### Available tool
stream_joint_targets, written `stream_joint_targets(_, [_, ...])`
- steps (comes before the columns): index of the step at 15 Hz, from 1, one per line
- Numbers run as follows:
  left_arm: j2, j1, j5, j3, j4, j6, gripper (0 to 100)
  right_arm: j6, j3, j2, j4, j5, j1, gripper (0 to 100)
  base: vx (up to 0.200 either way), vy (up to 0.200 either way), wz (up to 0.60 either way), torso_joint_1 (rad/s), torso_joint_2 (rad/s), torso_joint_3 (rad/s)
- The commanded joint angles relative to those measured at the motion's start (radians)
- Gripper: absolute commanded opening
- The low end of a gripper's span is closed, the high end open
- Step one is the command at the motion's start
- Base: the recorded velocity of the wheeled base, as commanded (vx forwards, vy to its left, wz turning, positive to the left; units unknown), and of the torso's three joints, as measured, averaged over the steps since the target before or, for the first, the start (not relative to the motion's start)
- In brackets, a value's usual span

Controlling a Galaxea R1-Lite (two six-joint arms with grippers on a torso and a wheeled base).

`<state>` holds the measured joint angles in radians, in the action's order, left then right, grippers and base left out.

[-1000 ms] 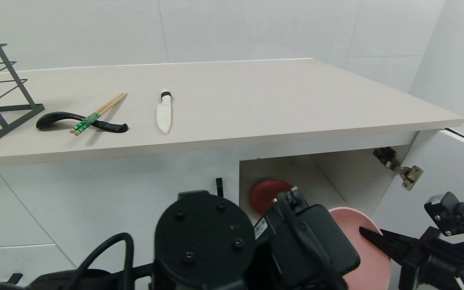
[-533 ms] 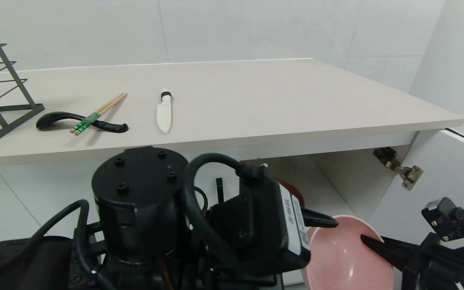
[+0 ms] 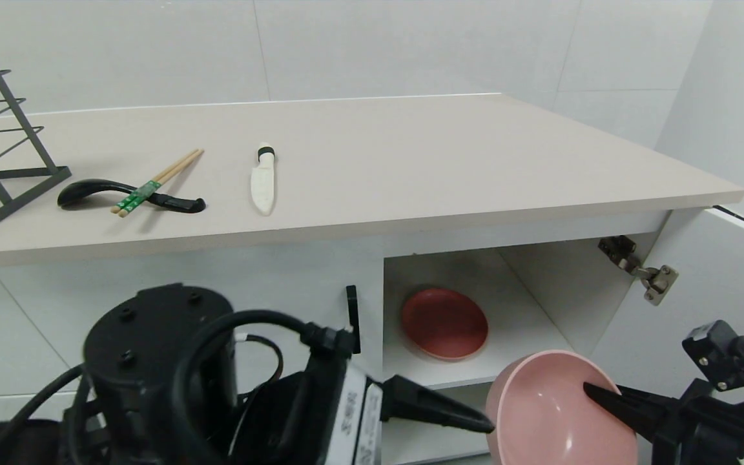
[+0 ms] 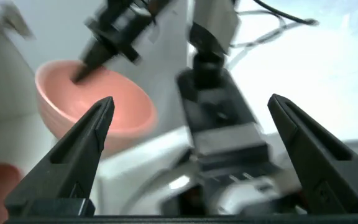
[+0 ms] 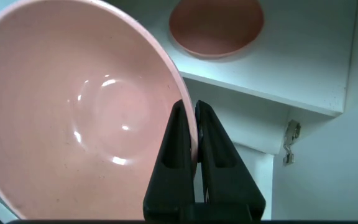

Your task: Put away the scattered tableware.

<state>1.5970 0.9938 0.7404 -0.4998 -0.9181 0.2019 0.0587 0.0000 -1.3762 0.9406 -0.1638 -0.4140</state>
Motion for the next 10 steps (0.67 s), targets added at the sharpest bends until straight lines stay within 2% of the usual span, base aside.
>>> stream_joint_targets(1, [-0.161, -0.003, -0.01, 0.264, -0.176, -0.082, 100, 0.003, 0.0, 0.002, -0.031, -0.003, 0.004, 0, 0.0, 0.0, 0.0, 0.0, 0.0, 0.0])
stream_joint_targets(2, [-0.201, -0.017, -0.023, 0.313, -0.237, -0.098, 100, 0.003, 0.0, -0.001, -0.043, -0.003, 0.008, 0, 0.0, 0.0, 0.0, 0.0, 0.0, 0.0])
stream_joint_targets(4, [-0.279, -0.09, -0.044, 0.374, -0.286, -0.099, 100, 0.009, 0.0, -0.015, -0.043, -0.003, 0.026, 0, 0.0, 0.0, 0.0, 0.0, 0.0, 0.0])
stream_joint_targets(5, [-0.393, -0.178, -0.046, 0.428, -0.28, -0.101, 100, 0.01, 0.0, -0.024, -0.042, -0.005, 0.029, 0, 0.0, 0.0, 0.0, 0.0, 0.0, 0.0])
stream_joint_targets(6, [-0.46, -0.21, -0.044, 0.478, -0.28, -0.101, 100, 0.01, 0.0, -0.023, -0.042, -0.01, 0.029, 0, 0.0, 0.0, 0.0, 0.0, 0.0, 0.0])
stream_joint_targets(7, [-0.532, -0.247, -0.042, 0.5, -0.26, -0.093, 100, 0.015, 0.0, -0.021, -0.042, -0.016, 0.029, 0, 0.0, 0.0, 0.0, 0.0, 0.0, 0.0])
stream_joint_targets(8, [-0.674, -0.327, -0.042, 0.495, -0.196, -0.101, 100, 0.018, 0.0, -0.021, -0.045, -0.02, 0.029, 0, 0.0, 0.0, 0.0, 0.0, 0.0, 0.0])
stream_joint_targets(10, [-0.83, -0.428, -0.052, 0.5, -0.113, -0.101, 100, 0.018, 0.0, -0.02, -0.043, -0.022, 0.031, 0, 0.0, 0.0, 0.0, 0.0, 0.0, 0.0])
